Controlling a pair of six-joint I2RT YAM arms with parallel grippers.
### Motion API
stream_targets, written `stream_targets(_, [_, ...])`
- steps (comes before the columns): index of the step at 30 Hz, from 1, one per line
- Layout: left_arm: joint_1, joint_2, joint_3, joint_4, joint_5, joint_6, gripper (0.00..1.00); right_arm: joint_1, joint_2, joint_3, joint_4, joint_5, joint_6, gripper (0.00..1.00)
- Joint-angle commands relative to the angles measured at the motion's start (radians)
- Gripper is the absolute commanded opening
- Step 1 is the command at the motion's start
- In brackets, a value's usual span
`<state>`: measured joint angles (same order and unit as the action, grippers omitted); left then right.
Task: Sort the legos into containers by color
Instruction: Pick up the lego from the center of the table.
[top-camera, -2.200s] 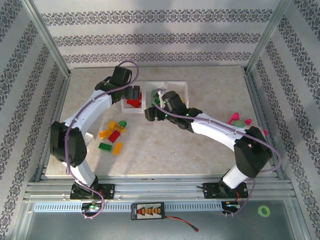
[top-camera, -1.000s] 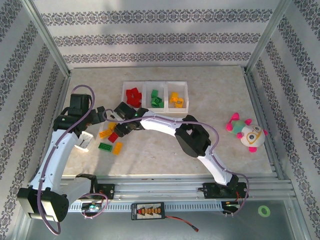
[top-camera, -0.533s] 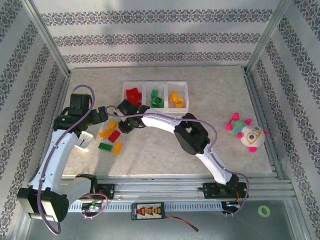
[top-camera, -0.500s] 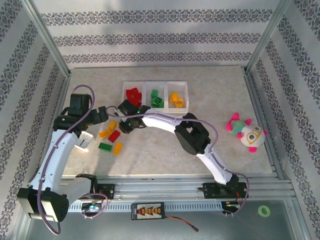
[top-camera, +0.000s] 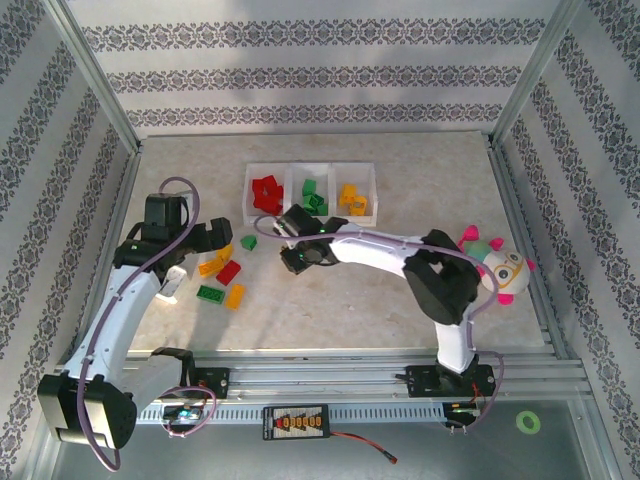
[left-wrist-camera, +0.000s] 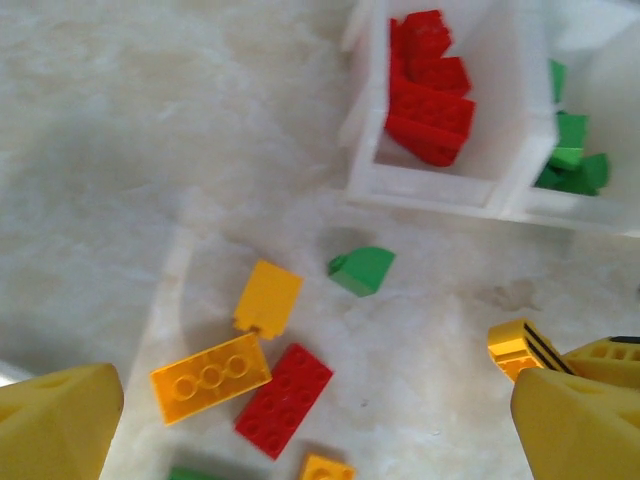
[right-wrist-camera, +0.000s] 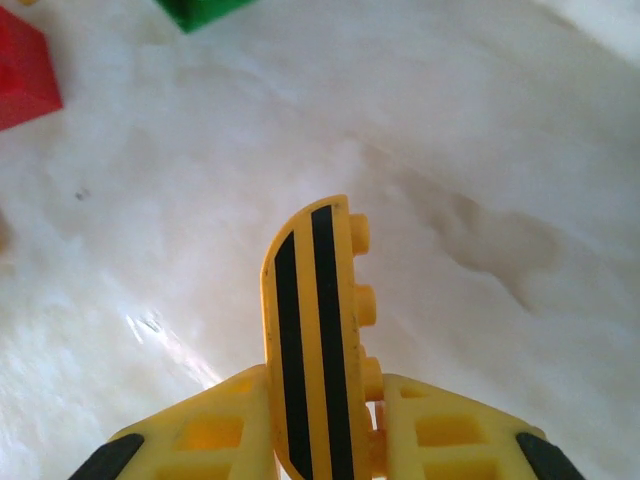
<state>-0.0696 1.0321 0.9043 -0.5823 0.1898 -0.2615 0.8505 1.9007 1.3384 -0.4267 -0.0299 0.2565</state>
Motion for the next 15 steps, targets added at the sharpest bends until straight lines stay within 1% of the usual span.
stream_targets(1, [-0.054,-0.009,-0.034,0.17,0.121,0.049,0.99,-0.025,-0.128,-0.085,0.029,0.09,0.052,0.15])
stream_targets(4, [-0.103,0.003,-0.069,0.275,0.175,0.057,0.99,-0.06,-0.227,-0.145,0.041,0.128,0.064,0.15])
stream_targets(6, [-0.134,0.021,-0.083,0.331,0.211,0.063,0.99,-0.104,-0.287,-0.168,0.057,0.135,0.068,0.15])
stream_targets(9, [-0.192,0.059,-0.069,0.359,0.222,0.083,0.99,-0.179,-0.347,-0.187,0.096,0.139,0.077,0.14])
stream_targets(12, [-0.271,0.096,-0.047,0.373,0.212,0.121,0.99,-0.262,-0.364,-0.178,0.14,0.13,0.096,0.14])
stream_targets(15, [-0.344,0.122,-0.048,0.431,0.2,0.13,0.99,-0.326,-0.331,-0.132,0.165,0.123,0.112,0.14])
